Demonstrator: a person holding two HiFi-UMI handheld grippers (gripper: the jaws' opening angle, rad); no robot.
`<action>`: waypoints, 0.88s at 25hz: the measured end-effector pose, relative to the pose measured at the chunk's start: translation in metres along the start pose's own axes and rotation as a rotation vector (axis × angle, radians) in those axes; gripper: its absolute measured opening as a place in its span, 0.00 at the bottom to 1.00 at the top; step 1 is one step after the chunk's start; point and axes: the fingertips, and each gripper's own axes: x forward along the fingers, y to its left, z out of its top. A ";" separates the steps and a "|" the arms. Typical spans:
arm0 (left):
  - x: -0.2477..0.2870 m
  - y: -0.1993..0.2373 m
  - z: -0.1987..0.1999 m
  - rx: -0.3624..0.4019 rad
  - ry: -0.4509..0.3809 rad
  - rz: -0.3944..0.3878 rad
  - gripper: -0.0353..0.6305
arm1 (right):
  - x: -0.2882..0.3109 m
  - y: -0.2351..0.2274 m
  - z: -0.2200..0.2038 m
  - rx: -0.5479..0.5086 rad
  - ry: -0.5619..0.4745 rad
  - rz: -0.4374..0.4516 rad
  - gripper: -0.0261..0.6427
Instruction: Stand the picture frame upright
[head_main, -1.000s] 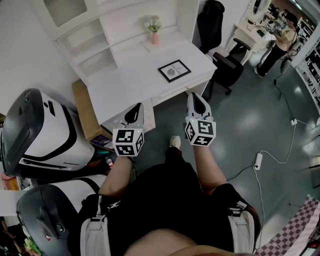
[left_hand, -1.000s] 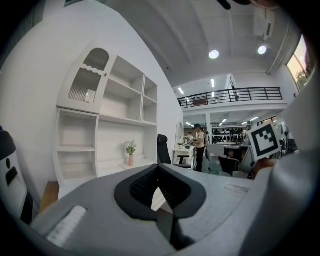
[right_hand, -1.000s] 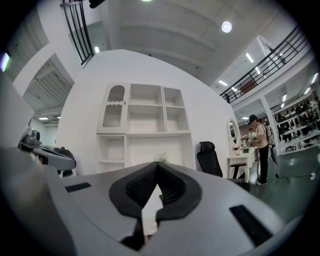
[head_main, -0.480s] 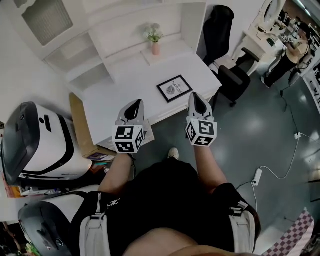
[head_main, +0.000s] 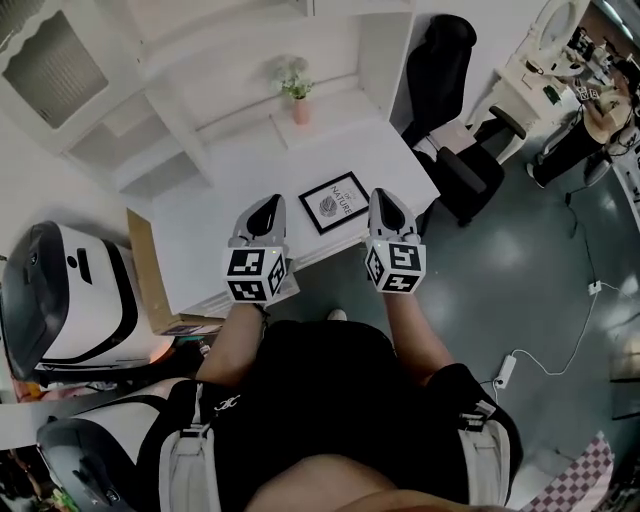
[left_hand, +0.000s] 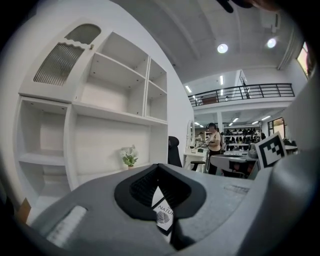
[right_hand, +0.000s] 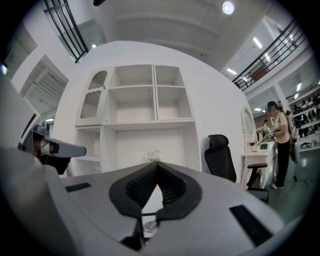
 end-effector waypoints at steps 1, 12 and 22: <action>0.007 0.001 -0.001 0.000 0.006 0.002 0.08 | 0.006 -0.004 -0.002 0.001 0.005 0.000 0.04; 0.072 0.021 -0.009 0.005 0.049 -0.093 0.08 | 0.040 -0.040 -0.016 0.047 0.038 -0.085 0.04; 0.130 0.058 -0.015 0.030 0.119 -0.205 0.08 | 0.056 -0.072 -0.040 0.104 0.116 -0.216 0.04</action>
